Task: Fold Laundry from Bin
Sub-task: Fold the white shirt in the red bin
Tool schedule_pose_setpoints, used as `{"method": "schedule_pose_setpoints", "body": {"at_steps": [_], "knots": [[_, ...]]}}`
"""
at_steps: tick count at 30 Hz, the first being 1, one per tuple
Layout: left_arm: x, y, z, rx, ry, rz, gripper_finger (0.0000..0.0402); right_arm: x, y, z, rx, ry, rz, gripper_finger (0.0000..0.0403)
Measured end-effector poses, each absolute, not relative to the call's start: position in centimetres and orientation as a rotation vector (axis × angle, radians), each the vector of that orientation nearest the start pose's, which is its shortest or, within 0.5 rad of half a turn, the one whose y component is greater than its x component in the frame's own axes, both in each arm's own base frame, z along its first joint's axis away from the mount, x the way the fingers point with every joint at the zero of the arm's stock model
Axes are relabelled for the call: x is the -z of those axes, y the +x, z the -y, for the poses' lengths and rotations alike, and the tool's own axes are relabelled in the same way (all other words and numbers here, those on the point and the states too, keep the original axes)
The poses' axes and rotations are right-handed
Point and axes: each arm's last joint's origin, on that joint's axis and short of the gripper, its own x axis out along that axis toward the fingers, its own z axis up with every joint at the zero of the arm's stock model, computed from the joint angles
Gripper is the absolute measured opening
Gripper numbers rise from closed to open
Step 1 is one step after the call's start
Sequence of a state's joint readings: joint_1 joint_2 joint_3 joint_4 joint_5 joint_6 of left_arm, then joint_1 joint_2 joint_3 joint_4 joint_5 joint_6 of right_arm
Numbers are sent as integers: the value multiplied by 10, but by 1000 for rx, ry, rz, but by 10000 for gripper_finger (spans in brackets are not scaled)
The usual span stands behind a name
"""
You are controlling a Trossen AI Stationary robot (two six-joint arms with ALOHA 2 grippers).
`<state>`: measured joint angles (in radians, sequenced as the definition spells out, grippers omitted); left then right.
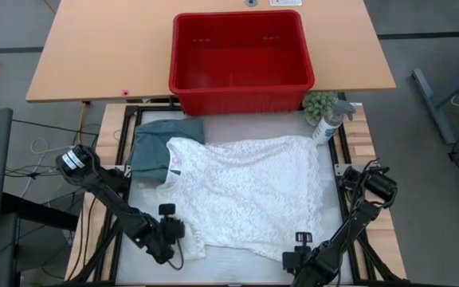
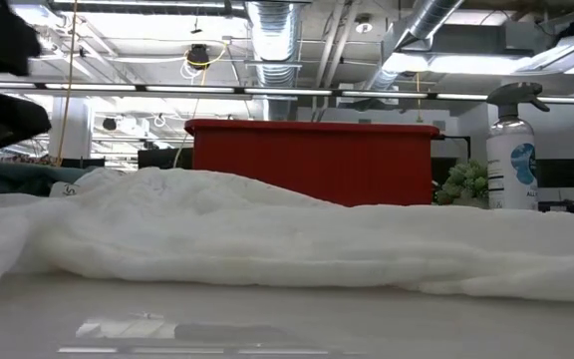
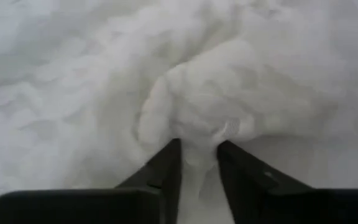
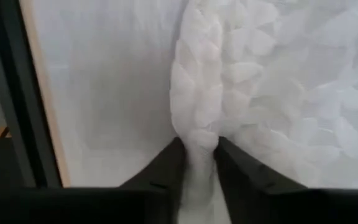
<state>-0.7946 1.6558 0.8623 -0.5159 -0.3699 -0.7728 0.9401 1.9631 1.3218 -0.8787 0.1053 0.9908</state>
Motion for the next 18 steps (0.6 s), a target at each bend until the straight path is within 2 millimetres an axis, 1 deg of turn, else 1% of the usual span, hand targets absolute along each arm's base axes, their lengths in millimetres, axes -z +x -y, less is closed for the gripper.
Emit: {"method": "schedule_pose_setpoints", "body": {"at_steps": [3, 4, 8, 10, 12, 15, 18], "knots": [[-143, 209, 191, -91, 12, -1121, 28, -153, 213, -287, 56, 36, -1469, 82], [-143, 210, 191, -87, -2, -1119, 15, -153, 213, -287, 55, 38, -1471, 67], [-144, 211, 195, -66, -77, -1120, 3, -153, 213, -287, 55, 44, -1478, 20], [-146, 211, 198, -57, -118, -1131, 1, -153, 212, -288, 56, 46, -1478, 18], [-154, 212, 205, -38, -152, -1133, 0, -153, 211, -289, 69, 61, -1478, 20], [-173, 212, 219, -28, -172, -1129, 0, -153, 208, -291, 88, 84, -1479, 33], [-192, 208, 231, -29, -163, -1122, 0, -153, 203, -294, 96, 99, -1479, 34]]}}
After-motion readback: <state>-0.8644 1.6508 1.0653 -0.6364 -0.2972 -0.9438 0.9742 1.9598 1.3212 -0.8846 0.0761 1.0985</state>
